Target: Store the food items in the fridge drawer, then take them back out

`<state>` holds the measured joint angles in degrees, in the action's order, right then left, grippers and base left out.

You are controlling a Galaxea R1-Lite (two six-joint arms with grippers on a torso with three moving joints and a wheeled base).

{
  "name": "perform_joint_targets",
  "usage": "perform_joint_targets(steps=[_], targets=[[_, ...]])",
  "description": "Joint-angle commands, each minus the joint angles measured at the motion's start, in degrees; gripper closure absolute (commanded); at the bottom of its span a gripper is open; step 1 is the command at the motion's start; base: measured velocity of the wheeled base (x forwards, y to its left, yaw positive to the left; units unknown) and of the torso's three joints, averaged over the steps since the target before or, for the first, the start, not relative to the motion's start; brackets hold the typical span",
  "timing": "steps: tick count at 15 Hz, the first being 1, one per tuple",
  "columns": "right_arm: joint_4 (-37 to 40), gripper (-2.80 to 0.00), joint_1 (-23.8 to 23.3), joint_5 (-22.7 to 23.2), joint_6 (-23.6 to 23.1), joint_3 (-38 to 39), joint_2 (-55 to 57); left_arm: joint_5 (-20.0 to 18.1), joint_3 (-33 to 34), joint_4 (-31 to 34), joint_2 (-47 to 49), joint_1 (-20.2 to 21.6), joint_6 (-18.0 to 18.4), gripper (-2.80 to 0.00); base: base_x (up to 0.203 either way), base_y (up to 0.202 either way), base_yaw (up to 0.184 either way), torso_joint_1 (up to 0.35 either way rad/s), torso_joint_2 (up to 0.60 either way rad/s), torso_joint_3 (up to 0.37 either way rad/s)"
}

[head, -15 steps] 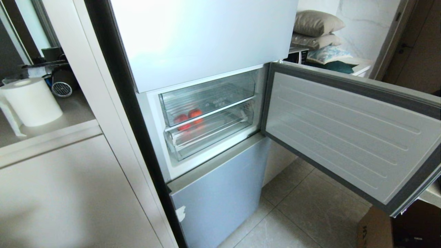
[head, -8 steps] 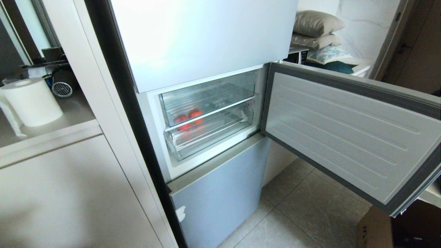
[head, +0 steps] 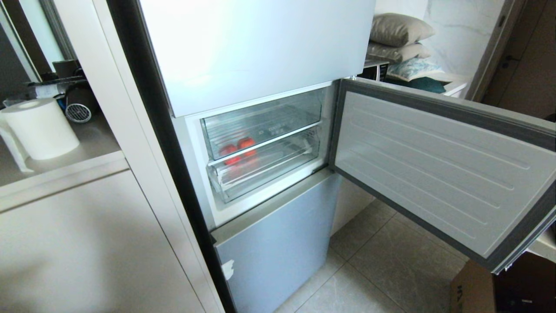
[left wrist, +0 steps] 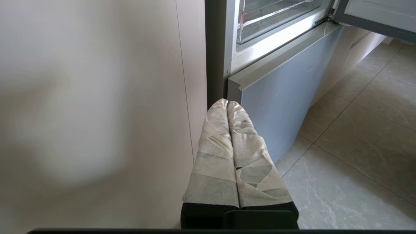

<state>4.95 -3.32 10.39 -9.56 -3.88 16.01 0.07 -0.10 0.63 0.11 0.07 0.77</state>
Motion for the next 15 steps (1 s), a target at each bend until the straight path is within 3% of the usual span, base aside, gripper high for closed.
perform_joint_targets(steps=[1, 3, 5, 8, 15], targets=[[0.3, 0.00, 5.6, -1.7, 3.5, -0.1, 0.7, 0.0, 0.0, 0.0, 0.0, 0.0, 0.0, 0.00, 0.000, 0.000, 0.000, 0.000, 0.00, 0.000], [0.4, 0.00, 5.9, -2.8, 4.7, 0.0, -2.1, 0.0, 0.0, 0.0, 0.0, 0.0, 0.0, 0.00, 0.000, 0.000, 0.000, 0.000, 0.00, 0.000], [0.8, 0.00, 4.7, -6.9, 2.6, 0.8, -6.8, 0.0, 0.0, 0.0, 0.0, 0.0, -0.1, 0.00, 0.000, 0.000, 0.000, 0.000, 0.00, 0.000], [2.0, 0.00, 3.9, -8.6, 0.5, 1.1, -15.5, 0.0, 0.0, 0.0, 0.0, 0.0, -0.1, 0.00, 0.000, 0.000, 0.000, 0.000, 0.00, 0.000], [1.9, 0.00, 3.8, -10.2, 7.7, 1.3, -16.0, 0.0, 0.0, 0.0, 0.0, 0.0, -0.1, 0.00, 0.000, 0.000, 0.000, 0.000, 0.00, 0.000]])
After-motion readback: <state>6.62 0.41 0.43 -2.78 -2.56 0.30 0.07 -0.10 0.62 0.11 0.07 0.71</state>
